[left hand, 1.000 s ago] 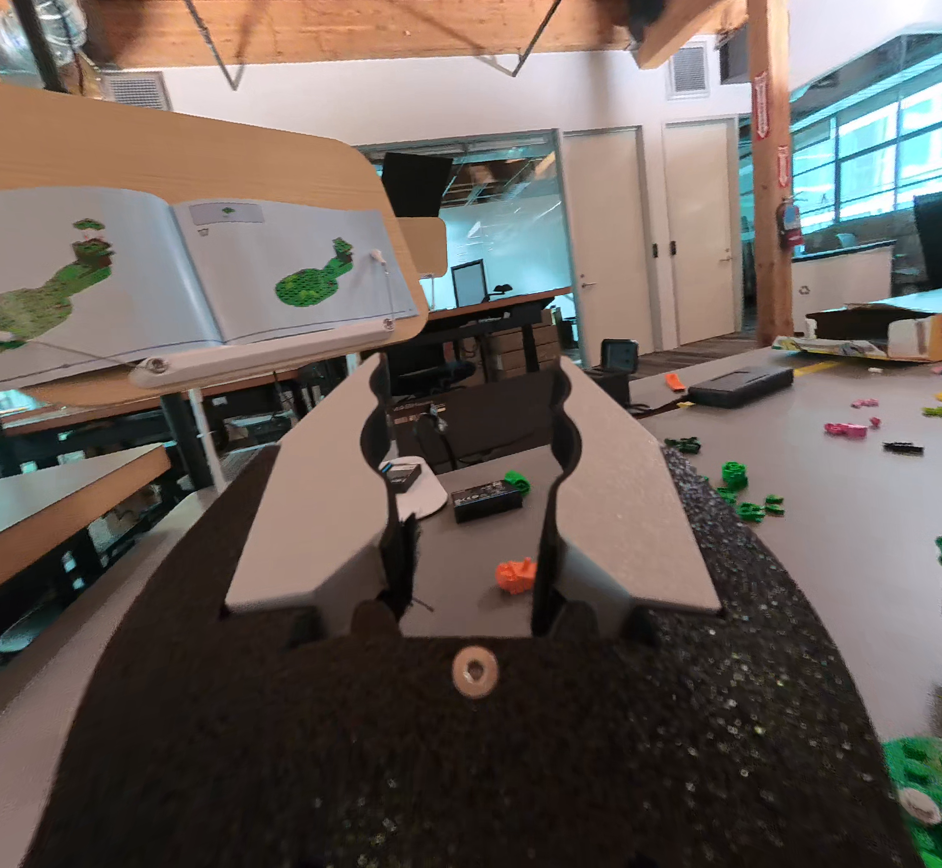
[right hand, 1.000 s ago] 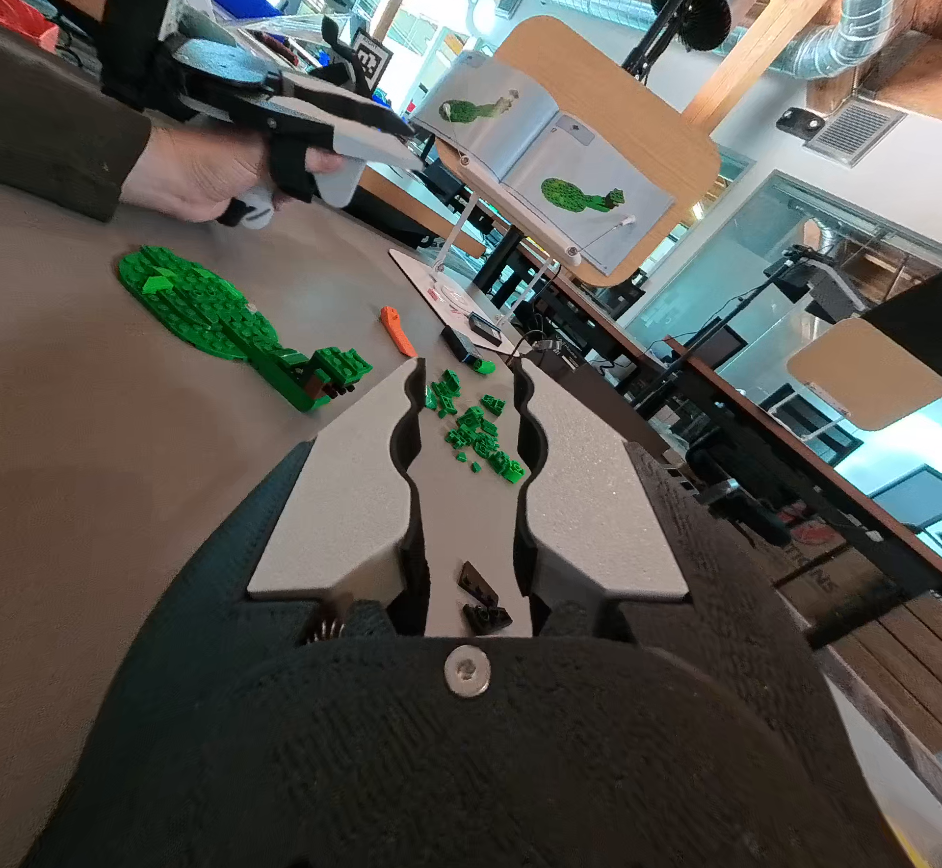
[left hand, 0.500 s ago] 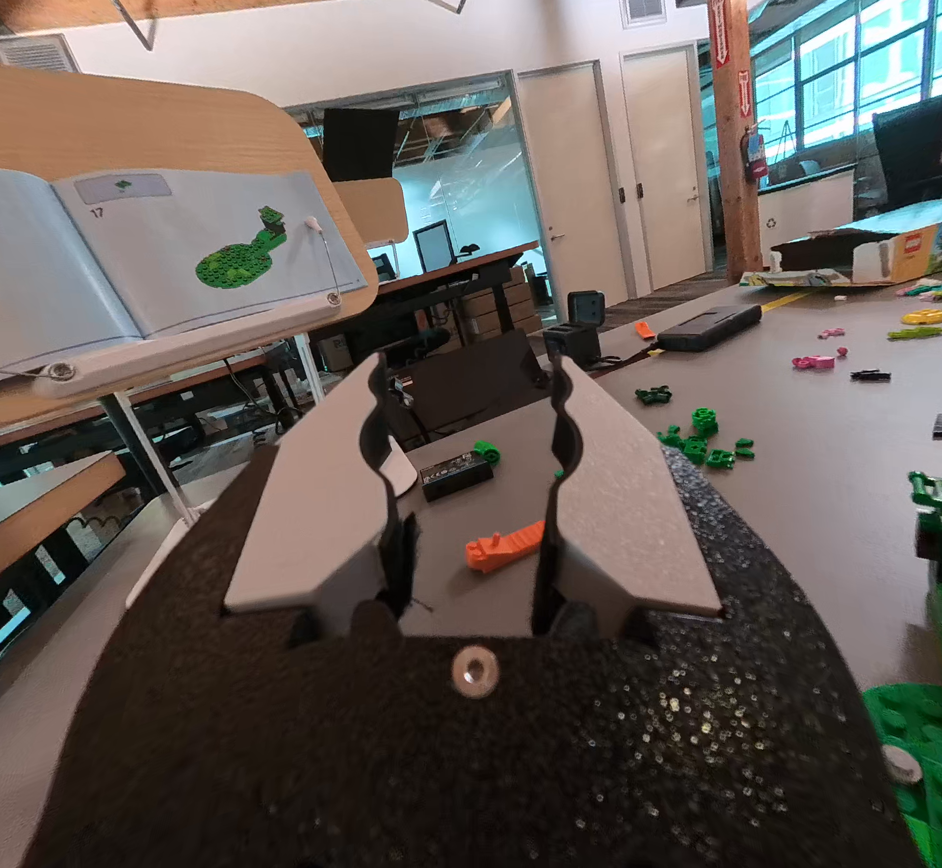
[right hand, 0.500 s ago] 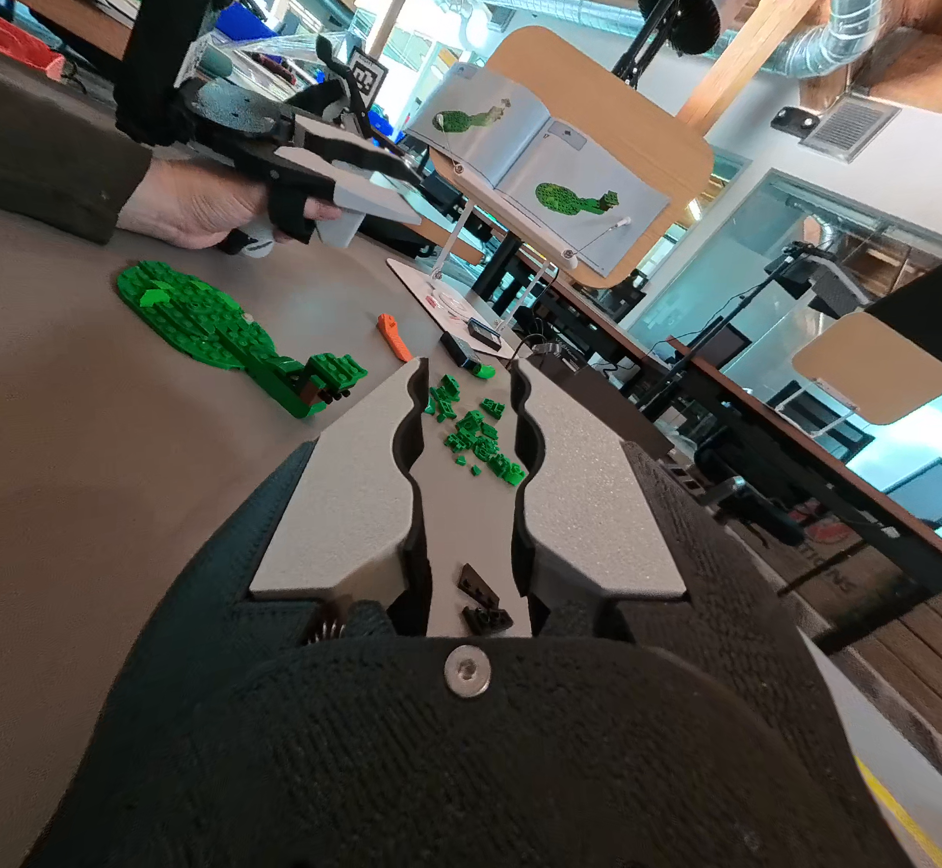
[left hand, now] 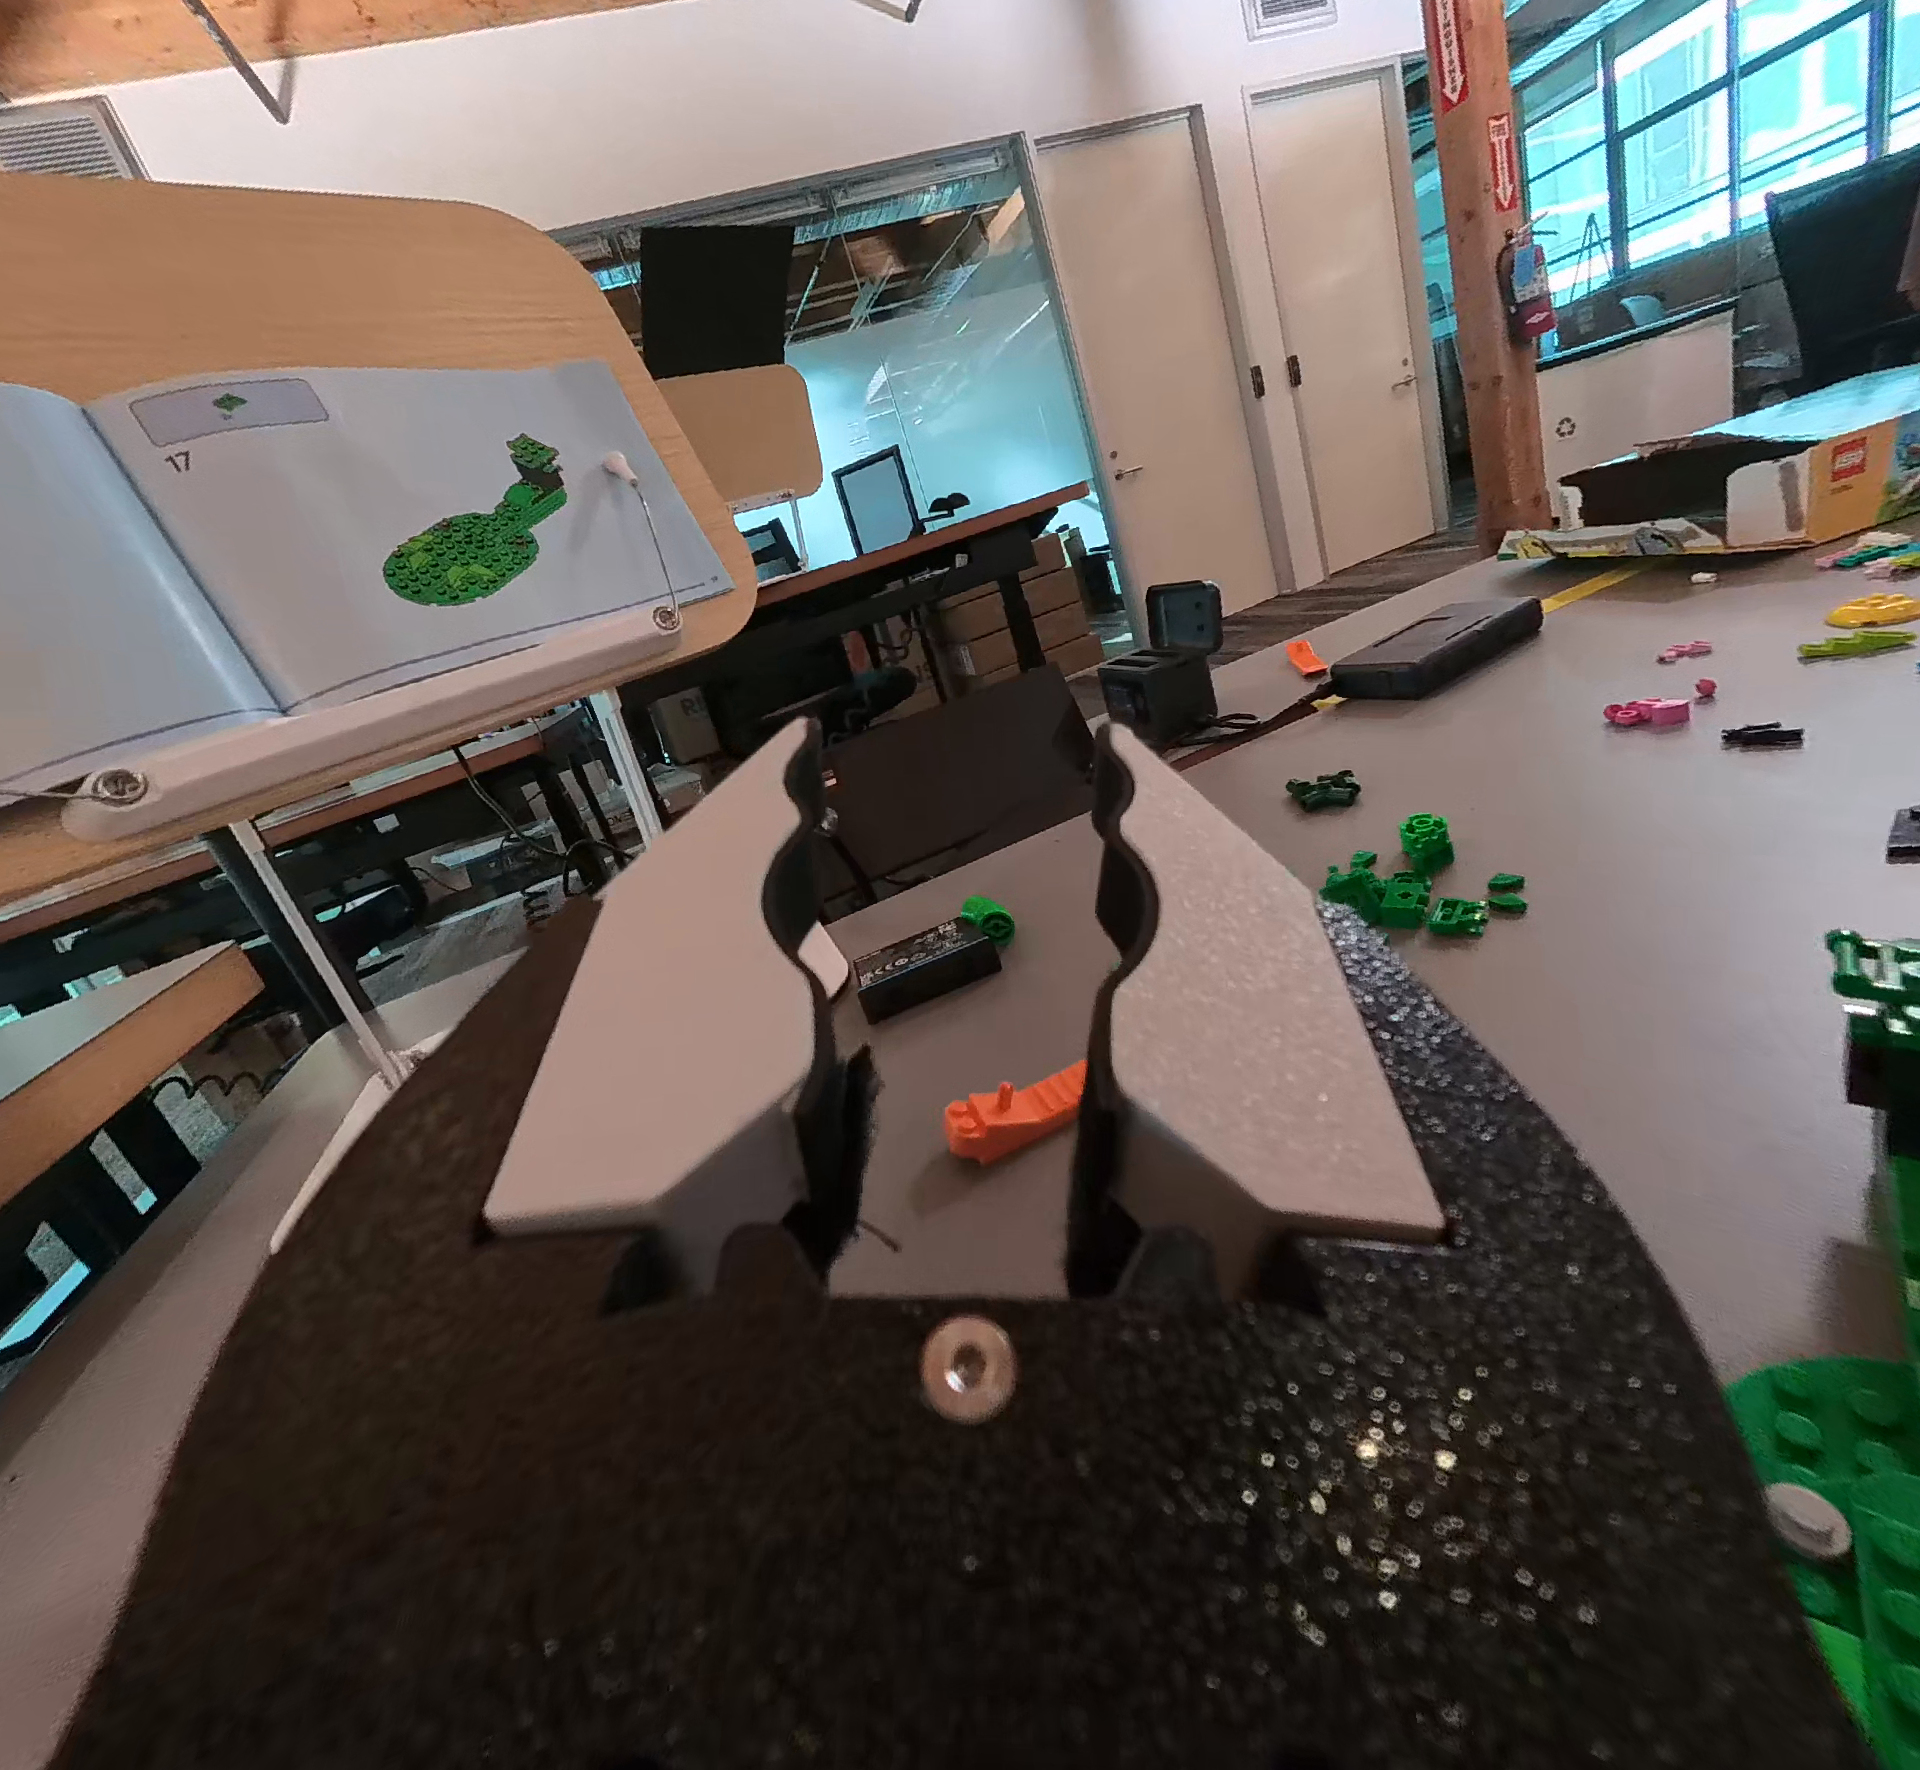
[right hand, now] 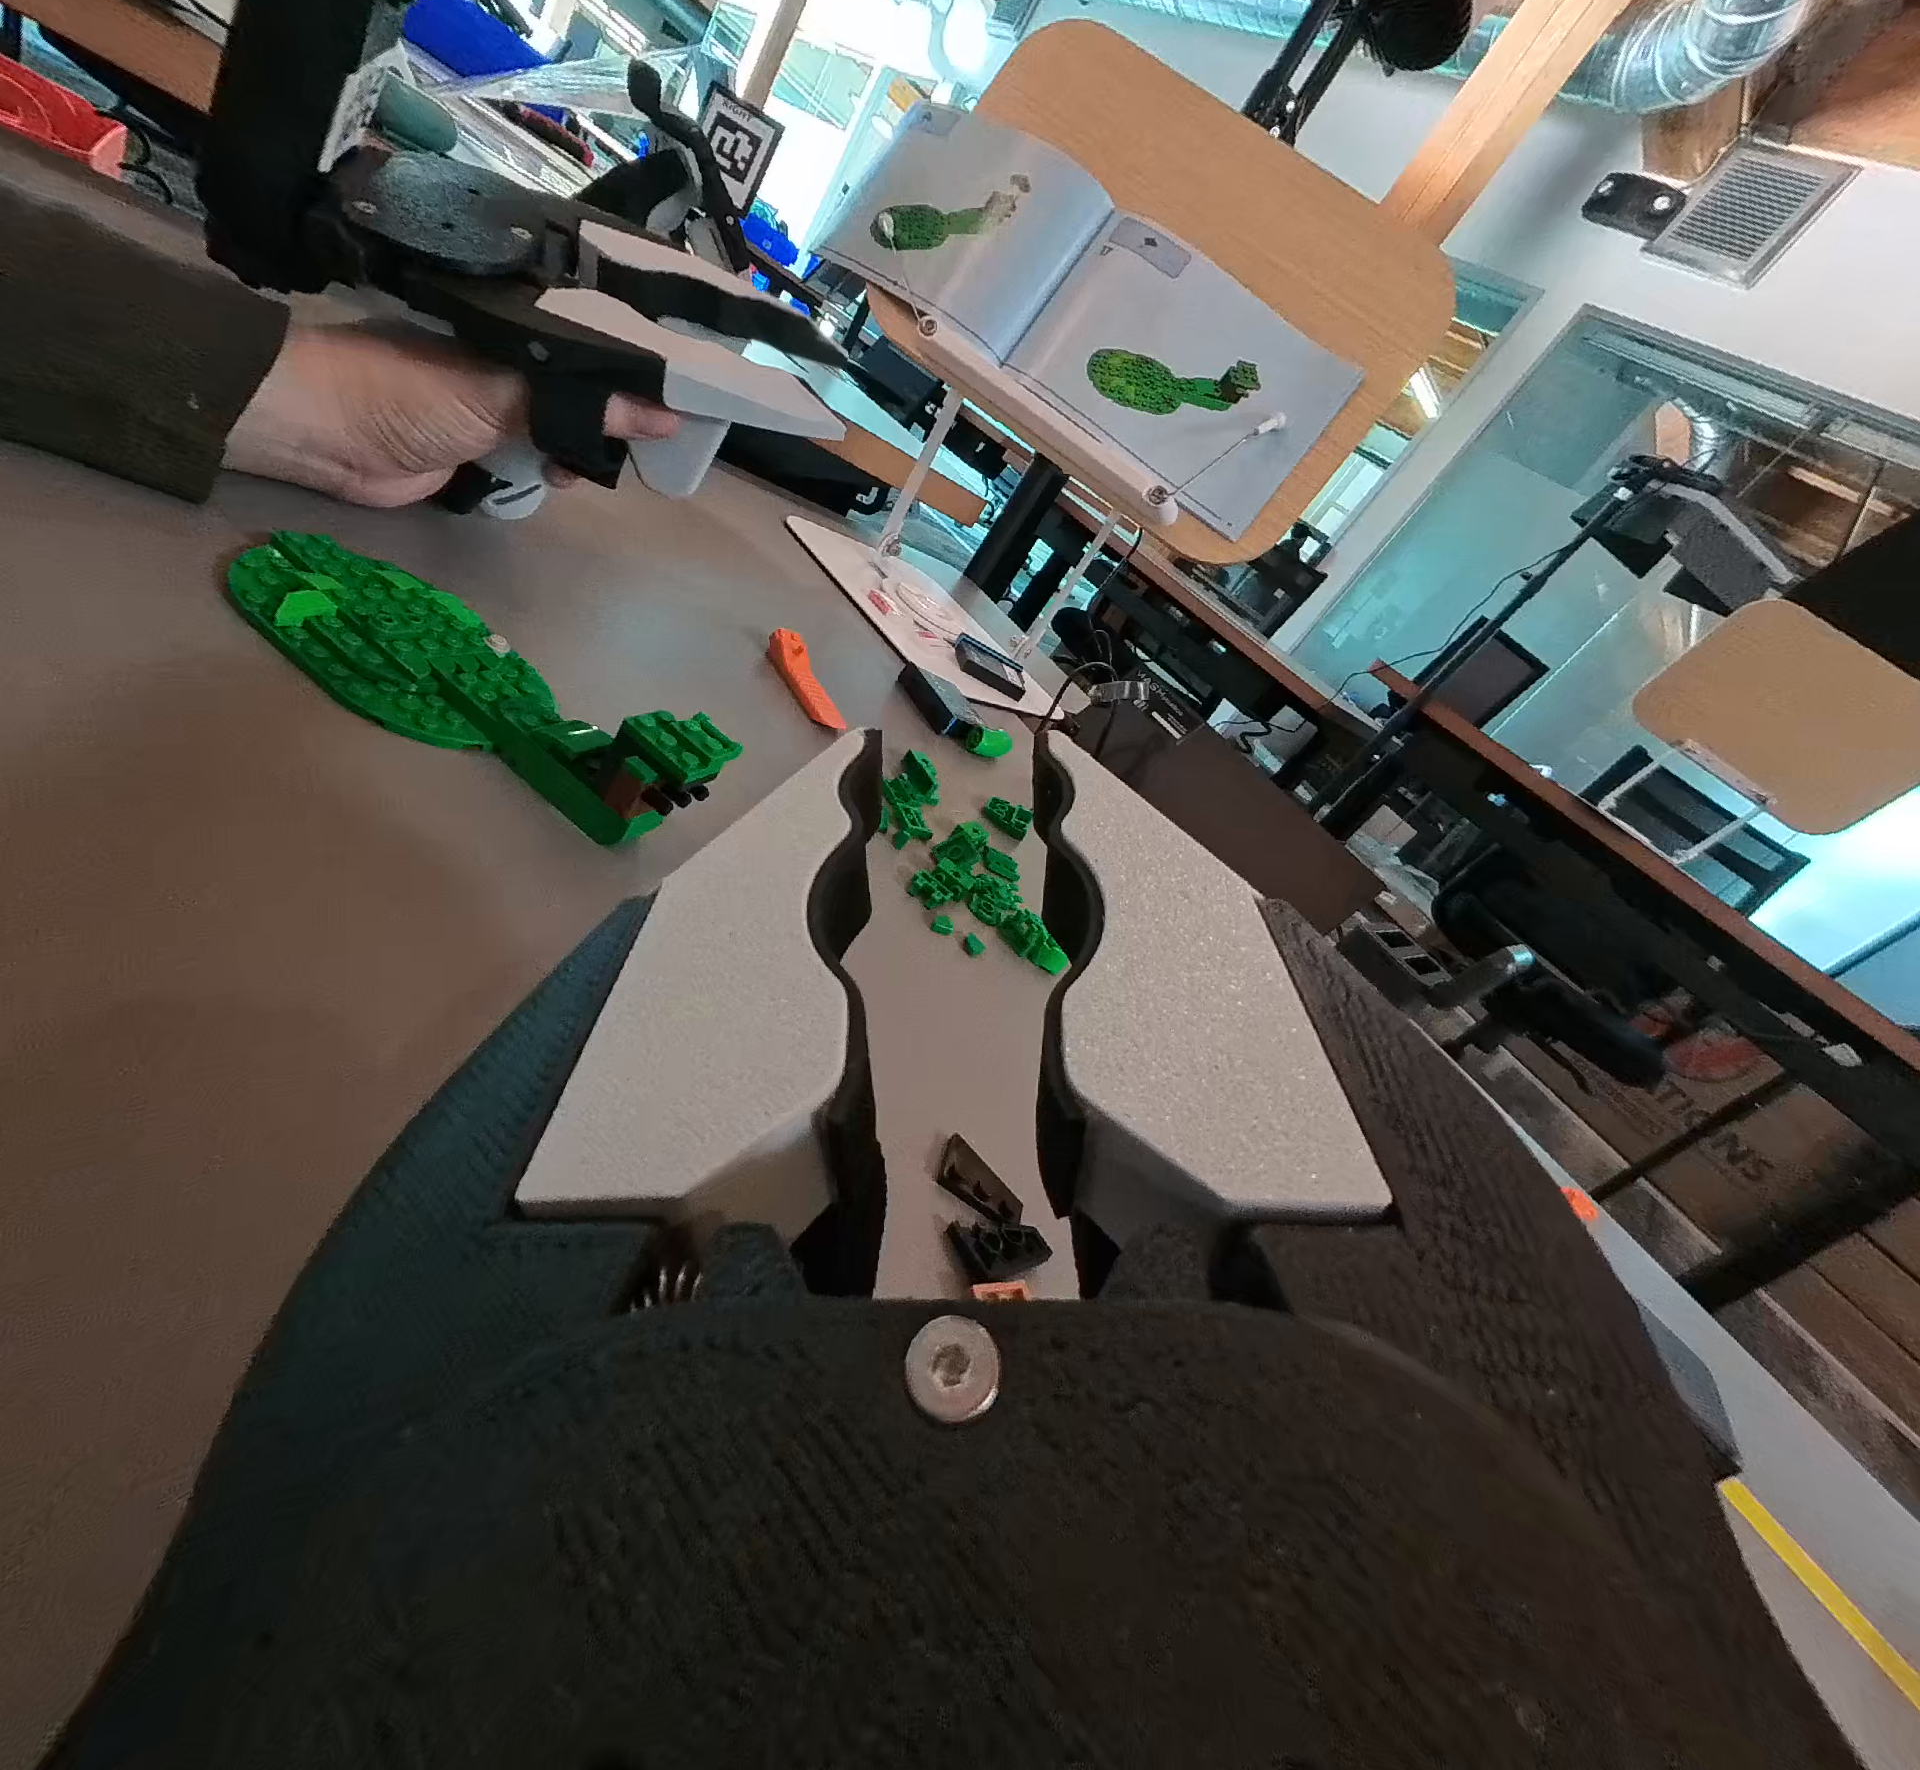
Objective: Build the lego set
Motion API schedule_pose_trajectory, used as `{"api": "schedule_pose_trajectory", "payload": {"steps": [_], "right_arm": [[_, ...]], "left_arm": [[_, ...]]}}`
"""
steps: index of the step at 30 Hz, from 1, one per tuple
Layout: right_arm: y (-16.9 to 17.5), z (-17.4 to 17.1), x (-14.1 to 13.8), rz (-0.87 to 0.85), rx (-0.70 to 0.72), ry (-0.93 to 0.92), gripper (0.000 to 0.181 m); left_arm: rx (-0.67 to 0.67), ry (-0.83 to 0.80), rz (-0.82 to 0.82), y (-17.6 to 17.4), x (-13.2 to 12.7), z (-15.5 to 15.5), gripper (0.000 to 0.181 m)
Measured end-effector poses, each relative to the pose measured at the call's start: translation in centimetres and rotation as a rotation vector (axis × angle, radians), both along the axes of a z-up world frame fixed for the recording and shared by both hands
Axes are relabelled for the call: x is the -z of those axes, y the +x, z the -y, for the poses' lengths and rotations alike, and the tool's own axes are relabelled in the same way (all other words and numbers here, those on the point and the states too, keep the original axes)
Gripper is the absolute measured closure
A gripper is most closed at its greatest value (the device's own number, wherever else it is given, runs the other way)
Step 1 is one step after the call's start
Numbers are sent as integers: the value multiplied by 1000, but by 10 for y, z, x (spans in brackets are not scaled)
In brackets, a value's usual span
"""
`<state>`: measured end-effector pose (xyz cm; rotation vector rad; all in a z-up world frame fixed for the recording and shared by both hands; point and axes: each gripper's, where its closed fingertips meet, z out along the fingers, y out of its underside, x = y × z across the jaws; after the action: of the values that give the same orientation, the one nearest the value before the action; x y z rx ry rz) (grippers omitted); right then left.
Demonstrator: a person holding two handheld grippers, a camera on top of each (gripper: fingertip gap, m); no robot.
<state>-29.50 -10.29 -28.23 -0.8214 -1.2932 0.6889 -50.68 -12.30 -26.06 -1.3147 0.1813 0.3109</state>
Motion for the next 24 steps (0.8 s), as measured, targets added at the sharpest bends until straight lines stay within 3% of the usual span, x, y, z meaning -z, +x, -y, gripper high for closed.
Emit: {"api": "schedule_pose_trajectory", "payload": {"steps": [8,14,19,24], "right_arm": [[-6,5,10,68,-45,-31,152],[-38,8,13,290,-113,-43,149],[-98,-30,15,571,-127,-137,164],[-136,-51,54,1056,-165,-306,162]], "left_arm": [[-35,2,12,-7,0,0,137],[-36,8,27,-10,0,0,138],[-29,9,25,-8,-1,0,139],[-53,34,-27,-6,-6,4,147]]}}
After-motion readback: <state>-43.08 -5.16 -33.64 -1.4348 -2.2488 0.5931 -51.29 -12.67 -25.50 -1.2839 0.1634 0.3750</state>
